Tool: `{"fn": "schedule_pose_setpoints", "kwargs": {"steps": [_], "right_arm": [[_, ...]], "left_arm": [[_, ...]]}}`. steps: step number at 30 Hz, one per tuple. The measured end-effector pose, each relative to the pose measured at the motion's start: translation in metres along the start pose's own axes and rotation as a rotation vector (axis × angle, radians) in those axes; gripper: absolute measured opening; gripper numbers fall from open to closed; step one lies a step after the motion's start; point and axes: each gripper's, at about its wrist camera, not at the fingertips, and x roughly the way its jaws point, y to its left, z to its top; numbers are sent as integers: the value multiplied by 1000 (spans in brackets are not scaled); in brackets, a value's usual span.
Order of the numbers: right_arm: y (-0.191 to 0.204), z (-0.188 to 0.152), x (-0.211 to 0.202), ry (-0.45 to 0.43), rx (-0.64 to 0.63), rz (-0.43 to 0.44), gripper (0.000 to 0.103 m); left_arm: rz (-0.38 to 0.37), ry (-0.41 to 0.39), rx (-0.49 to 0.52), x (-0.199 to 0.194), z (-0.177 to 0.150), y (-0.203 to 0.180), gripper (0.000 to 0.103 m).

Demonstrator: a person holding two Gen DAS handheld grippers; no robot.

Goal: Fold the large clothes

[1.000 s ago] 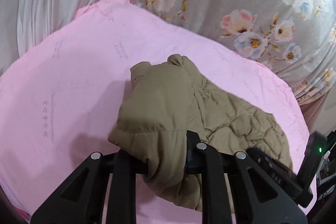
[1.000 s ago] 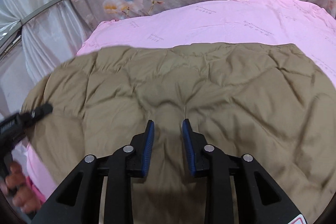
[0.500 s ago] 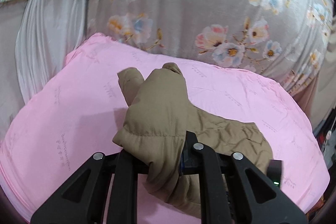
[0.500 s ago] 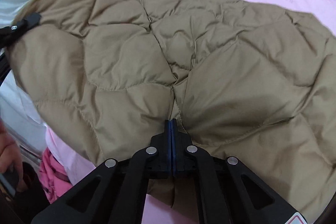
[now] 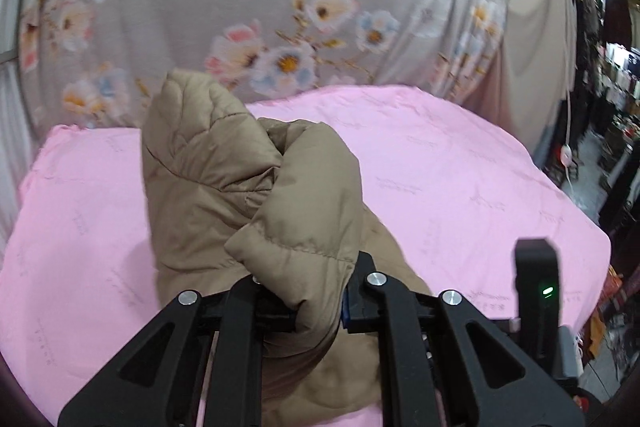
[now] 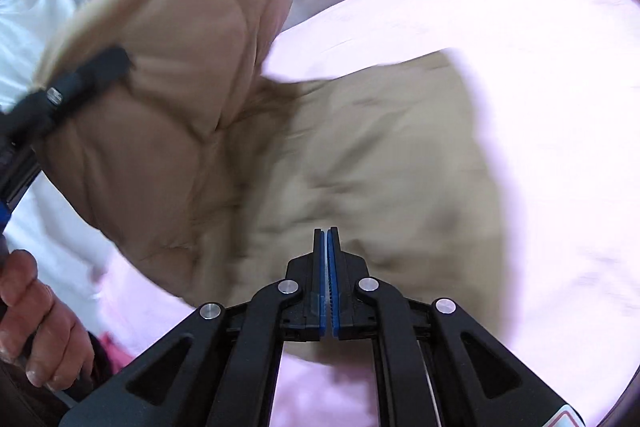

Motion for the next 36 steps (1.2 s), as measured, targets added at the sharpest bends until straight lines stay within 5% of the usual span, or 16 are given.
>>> {"fn": "schedule_pose_setpoints", "kwargs": {"steps": [8,16,19,20,21,22,25,30,36], "right_arm": [[-55,-12,-38,-47,81,-127,6],[-71,21,-50,-96,86,-138,9],[-55,43,-62,-139,44,-131,13],[-50,50,-66,-152,37,-123,17],[-46,56,-69,-165,32,-113,29],[-40,63,-73,-183,28,-101,41],[-19,84,-76,-211,-2,-69,50],[11,122,-62,-216,12,-15,64],[22,171,-19,-132,195,40,69]], "left_arm": [[-101,235,15,79,-48,-58,13],[-133,297,-20,84,-57,-59,17],[-179,278,-57,61,-43,-45,33],[-196,269,-76,53,-38,-40,46],[-206,246,-110,40,-33,-29,58],[-217,222,-135,28,-29,-21,62],[-230,152,-217,-5,-17,12,69],[9,95,-310,-25,3,80,69],[220,129,-366,5,17,147,68]]}}
